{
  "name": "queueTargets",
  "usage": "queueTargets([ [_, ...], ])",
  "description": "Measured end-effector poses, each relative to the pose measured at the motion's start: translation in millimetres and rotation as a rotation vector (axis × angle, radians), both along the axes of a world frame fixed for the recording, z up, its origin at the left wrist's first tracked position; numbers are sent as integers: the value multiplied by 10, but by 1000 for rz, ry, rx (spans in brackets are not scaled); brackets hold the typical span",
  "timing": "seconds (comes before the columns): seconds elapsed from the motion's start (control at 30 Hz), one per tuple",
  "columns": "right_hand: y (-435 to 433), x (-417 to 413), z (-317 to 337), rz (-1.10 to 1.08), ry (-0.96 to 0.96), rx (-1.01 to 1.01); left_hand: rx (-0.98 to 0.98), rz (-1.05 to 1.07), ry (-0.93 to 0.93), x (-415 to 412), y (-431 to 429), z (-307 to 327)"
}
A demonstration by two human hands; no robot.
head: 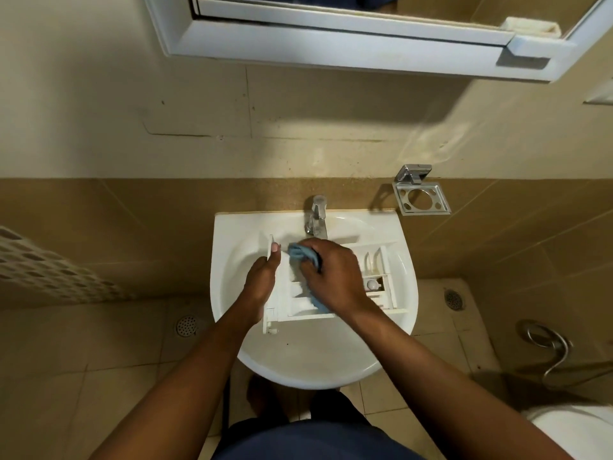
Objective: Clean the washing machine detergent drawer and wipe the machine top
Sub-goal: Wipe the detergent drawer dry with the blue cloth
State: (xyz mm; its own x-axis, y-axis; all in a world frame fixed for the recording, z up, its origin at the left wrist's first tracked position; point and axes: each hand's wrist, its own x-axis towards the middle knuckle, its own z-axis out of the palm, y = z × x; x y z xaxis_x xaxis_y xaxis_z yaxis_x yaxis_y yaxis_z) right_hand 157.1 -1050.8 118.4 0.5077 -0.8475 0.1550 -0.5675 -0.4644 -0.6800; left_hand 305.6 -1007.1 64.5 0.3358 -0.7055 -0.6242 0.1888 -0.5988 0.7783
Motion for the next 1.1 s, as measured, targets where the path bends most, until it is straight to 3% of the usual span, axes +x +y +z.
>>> queueTargets([
  [0.07,38,174,-83,34,99,-91,-26,0,23,-19,-22,30],
  [0.27,399,178,-254,85,147,-124,-37,26,11,-12,11,-21],
  [0.5,534,-189,-295,433,221,-283,-3,51,-49,-14,-23,-26],
  [0.7,469,-496,-345,547,252,-298,50,27,-80,-40,6,-67],
  [0.87,407,-944,-294,478,291,-240,58,-19,-185,12,29,-77],
  [1.0,240,-1204,-169,301,401,-192,37,-68,-285,8,44,-58],
  [1.1,136,-1193,-63,142,357,-234,9,-80,-304,10,28,5],
])
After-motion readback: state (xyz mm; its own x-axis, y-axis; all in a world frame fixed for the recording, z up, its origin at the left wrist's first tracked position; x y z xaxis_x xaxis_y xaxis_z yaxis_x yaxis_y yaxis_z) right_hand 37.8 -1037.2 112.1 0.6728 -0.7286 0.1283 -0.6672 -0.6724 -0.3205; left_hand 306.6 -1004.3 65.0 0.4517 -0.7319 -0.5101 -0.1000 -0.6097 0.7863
